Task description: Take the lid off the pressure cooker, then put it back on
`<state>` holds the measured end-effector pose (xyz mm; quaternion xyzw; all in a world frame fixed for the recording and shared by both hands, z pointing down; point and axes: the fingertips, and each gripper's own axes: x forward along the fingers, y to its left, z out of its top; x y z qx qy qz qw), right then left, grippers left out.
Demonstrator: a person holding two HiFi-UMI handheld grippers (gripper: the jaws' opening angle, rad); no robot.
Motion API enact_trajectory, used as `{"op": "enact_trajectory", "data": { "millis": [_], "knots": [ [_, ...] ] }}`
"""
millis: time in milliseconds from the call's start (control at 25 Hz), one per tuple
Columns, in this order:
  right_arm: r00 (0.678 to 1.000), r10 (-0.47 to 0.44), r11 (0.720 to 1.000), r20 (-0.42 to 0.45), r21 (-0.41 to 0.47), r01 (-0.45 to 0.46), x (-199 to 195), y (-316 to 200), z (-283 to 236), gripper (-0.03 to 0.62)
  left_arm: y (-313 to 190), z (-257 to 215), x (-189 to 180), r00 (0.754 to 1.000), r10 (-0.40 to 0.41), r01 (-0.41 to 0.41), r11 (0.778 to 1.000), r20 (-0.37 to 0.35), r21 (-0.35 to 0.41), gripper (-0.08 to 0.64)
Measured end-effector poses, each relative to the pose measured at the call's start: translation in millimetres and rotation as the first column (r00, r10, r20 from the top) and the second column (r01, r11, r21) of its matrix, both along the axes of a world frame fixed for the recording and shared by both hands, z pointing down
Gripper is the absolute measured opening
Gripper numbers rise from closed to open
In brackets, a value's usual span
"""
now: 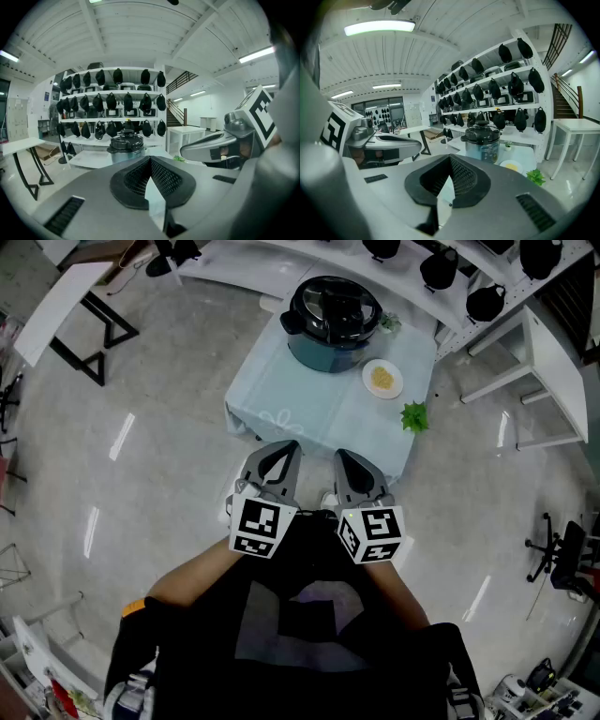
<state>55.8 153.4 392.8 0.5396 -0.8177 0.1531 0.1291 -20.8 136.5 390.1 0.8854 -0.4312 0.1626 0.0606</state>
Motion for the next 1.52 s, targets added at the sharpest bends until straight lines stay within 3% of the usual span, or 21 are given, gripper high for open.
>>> {"op": "enact_trajectory", "data": {
  "millis": [840,1160,1520],
  "knots": [
    [1.0,-0.014,1.0,0.007,0.009,0.014,-14,-18,-10,0.017,-16,-10,-23,0.998,-0.036,0.037,0.999,-0.054,0.018,0.008],
    [0.993,-0.111,0.992,-0.033,0.062,0.112,-12,-47,-28,0.018,-43,-15,-18,0.996,-0.049,0.05,0.999,-0.078,0.01,0.008],
    [0.974,-0.208,0.971,-0.092,0.101,0.217,7,-126,-50,0.018,-107,-32,-16,0.994,-0.081,0.083,0.996,-0.072,0.023,0.008]
  ]
}}
